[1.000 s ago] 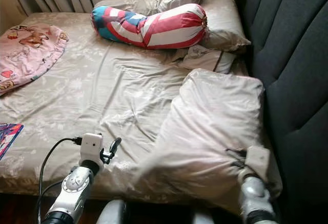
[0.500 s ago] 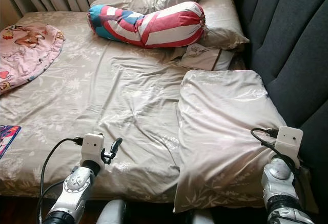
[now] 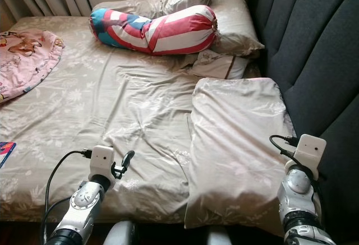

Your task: Clean up the room

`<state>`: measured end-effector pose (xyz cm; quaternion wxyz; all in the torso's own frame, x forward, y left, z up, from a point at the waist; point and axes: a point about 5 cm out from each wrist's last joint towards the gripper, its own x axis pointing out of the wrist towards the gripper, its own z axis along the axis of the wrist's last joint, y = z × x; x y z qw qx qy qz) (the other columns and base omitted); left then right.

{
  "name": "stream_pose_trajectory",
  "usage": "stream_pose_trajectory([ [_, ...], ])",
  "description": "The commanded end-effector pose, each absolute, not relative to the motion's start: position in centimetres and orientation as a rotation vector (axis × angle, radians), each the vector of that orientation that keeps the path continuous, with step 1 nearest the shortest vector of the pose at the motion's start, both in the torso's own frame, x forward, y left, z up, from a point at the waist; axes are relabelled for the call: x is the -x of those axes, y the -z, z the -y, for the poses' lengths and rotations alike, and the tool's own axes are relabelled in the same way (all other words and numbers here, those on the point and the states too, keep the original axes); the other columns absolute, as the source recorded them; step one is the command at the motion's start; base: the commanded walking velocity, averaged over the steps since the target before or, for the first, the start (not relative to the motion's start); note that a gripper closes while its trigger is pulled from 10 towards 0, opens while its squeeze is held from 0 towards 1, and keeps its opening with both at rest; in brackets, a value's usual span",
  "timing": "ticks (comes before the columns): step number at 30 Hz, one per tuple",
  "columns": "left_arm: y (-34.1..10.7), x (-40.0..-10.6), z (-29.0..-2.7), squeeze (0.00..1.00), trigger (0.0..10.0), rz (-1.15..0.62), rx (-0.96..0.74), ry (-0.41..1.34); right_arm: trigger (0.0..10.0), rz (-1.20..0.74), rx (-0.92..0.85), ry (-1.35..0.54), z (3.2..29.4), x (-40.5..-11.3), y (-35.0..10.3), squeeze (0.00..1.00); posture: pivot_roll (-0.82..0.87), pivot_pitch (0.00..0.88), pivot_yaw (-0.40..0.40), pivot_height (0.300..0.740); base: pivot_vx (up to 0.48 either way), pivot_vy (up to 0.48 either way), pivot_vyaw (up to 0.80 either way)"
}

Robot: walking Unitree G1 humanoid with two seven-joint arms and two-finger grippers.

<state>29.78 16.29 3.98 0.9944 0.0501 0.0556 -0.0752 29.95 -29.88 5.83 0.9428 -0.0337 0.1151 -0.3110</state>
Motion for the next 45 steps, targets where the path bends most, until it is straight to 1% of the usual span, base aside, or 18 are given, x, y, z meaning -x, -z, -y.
stream_pose_trajectory([
  [1,-3.5,-29.5,-16.5,0.0,10.0,-0.126,-0.101,0.143,10.0,-0.226,0.034,0.605,29.2,-30.2,-5.8,0.93,-0.03,0.078,0.013,0.65,0.0,0.0,0.0],
  [2,-3.5,-29.5,-16.5,0.0,10.0,-0.127,-0.1,0.142,10.0,-0.194,-0.007,0.525,28.2,-30.7,-5.9,0.0,-0.03,0.079,0.012,0.65,0.0,0.0,0.0],
  [6,-3.3,-29.5,-16.5,0.0,10.0,-0.135,-0.097,0.138,10.0,-0.202,-0.098,0.323,25.3,-31.4,-5.1,0.0,-0.04,0.078,0.01,0.65,0.0,0.0,0.0],
  [7,-3.3,-29.5,-16.5,0.0,10.0,-0.135,-0.097,0.138,10.0,-0.202,-0.098,0.323,25.3,-31.4,-5.1,0.0,-0.04,0.078,0.01,0.65,0.0,0.0,0.0],
  [8,-3.2,-29.5,-16.6,0.0,10.0,-0.143,-0.092,0.133,10.0,-0.24,-0.124,0.255,24.0,-31.2,-4.2,0.0,-0.03,0.076,0.007,0.65,0.0,0.0,0.0],
  [11,-2.5,-29.3,-17.4,0.0,10.0,-0.188,-0.049,0.084,10.0,-0.307,-0.119,0.178,22.3,-30.3,-2.4,0.0,-0.03,0.075,0.005,0.65,0.0,0.0,0.0],
  [15,-1.9,-29.0,-18.1,0.0,10.0,-0.226,-0.021,0.05,10.0,-0.371,-0.119,0.127,21.3,-29.5,-1.1,0.0,-0.03,0.075,0.005,0.665,0.0,0.0,0.0],
  [16,-1.4,-28.7,-18.4,0.0,10.0,-0.261,-0.005,0.033,10.0,-0.415,-0.122,0.082,20.6,-28.8,-0.2,0.0,-0.04,0.071,0.004,0.675,0.0,0.0,0.0],
  [18,-1.2,-28.6,-18.5,0.0,10.0,-0.272,-0.001,0.029,10.0,-0.43,-0.125,0.069,20.5,-28.6,0.2,0.0,-0.04,0.071,0.004,0.68,0.0,0.0,0.0],
  [20,-0.2,-28.1,-18.7,0.0,10.0,-0.332,0.017,0.003,10.0,-0.514,-0.107,0.044,19.9,-27.1,1.8,0.0,-0.04,0.066,-0.002,0.695,0.0,0.0,0.0],
  [23,0.0,-27.9,-18.8,0.0,10.0,-0.347,0.022,-0.001,10.0,-0.532,-0.1,0.035,19.7,-26.8,2.1,0.0,-0.03,0.065,-0.004,0.7,0.0,0.0,0.0],
  [25,1.2,-27.1,-18.8,0.0,10.0,-0.424,0.036,-0.014,10.0,-0.588,-0.087,-0.001,19.0,-25.5,3.3,0.0,-0.04,0.056,-0.004,0.715,0.0,0.0,0.0],
  [29,2.5,-26.1,-19.1,0.0,10.0,-0.512,0.099,-0.061,10.0,-0.624,-0.102,-0.02,18.5,-24.6,4.1,0.0,-0.03,0.045,-0.008,0.74,0.0,0.0,0.0],
  [31,3.0,-25.7,-19.3,0.0,10.0,-0.546,0.121,-0.084,10.0,-0.644,-0.104,-0.01,18.4,-24.1,4.5,0.0,-0.03,0.035,-0.011,0.74,0.0,0.0,0.0],
  [34,4.3,-24.2,-19.4,0.0,10.0,-0.643,0.077,-0.072,10.0,-0.674,-0.125,0.024,18.5,-23.3,5.1,0.0,-0.03,0.019,-0.013,0.74,0.0,0.0,0.0],
  [39,5.4,-23.0,-19.4,0.0,10.0,-0.726,0.026,-0.046,10.0,-0.688,-0.161,0.074,18.9,-22.7,5.5,0.0,-0.03,0.004,-0.015,0.74,0.0,0.0,0.0],
  [44,6.1,-21.9,-19.5,0.0,10.0,-0.778,-0.02,-0.032,10.0,-0.738,-0.221,0.208,20.1,-21.1,6.5,0.0,-0.03,0.0,-0.022,0.74,0.0,0.0,0.0],
  [45,6.4,-21.4,-19.6,0.0,10.0,-0.795,-0.032,-0.038,10.0,-0.765,-0.249,0.247,20.3,-20.0,7.0,0.0,-0.03,0.0,-0.023,0.74,0.0,0.0,0.0],
])
